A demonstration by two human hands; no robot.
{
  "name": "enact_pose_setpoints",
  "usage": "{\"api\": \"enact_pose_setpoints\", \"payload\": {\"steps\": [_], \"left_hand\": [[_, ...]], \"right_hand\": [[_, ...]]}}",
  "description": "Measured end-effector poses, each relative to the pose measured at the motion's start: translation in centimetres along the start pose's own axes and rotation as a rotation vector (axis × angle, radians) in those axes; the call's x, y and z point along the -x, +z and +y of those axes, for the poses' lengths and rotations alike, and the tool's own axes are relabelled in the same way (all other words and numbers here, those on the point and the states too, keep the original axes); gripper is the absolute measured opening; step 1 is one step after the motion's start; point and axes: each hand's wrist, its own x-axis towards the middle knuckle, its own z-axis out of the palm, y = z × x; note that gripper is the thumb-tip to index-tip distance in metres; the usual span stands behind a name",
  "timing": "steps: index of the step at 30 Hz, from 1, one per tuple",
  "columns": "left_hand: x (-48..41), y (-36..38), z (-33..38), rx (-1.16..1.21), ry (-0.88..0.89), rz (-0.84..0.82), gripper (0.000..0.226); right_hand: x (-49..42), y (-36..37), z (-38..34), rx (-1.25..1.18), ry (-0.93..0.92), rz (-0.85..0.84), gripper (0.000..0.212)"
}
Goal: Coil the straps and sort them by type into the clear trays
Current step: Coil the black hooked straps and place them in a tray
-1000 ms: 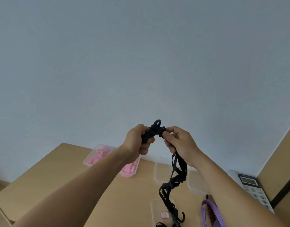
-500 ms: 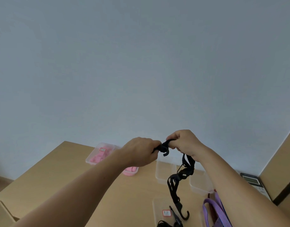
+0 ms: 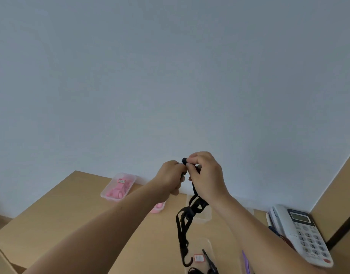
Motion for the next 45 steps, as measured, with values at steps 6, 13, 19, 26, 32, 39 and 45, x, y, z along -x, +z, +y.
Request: {"api": "enact_pose_setpoints", "payload": {"steps": [6, 13, 19, 26, 32, 39, 45], "left_hand": [[0.6, -0.8, 0.6, 0.392, -0.09, -0.152, 0.02], [0.5, -2.7, 0.2, 0.424, -0.135, -0.342, 0.035], [0.6, -1.9, -0.2, 0.448, -0.172, -0.467, 0.031], [0.3, -2.6, 0.6, -0.136, 0.2, -0.115, 0.039], [0.9, -3.2, 2.9, -0.644, 0.243, -0.383, 0.027], [1.4, -3.3, 2.9, -0.529, 0.088, -0.597, 0.027], [1.1, -2.8, 1.9, -0.161, 0.114, -0.52, 0.033]], "right_hand": [[0.5, 0.1, 1.2, -0.288, 0.233, 0.127, 0.012], [0.5, -0.6, 1.4, -0.511, 0.236, -0.048, 0.011], [0.5, -1.0, 0.9, -0.641, 0.271, -0.198, 0.039], [0.3, -2.9, 2.4, -0.536, 0.329, -0.309, 0.041], [-0.2, -3.7, 2.6, -0.311, 0.326, -0.517, 0.044], [-0.4, -3.9, 3.0, -0.325, 0.33, -0.572, 0.052], [-0.7, -3.2, 2.8, -0.381, 0.293, -0.352, 0.058]]}}
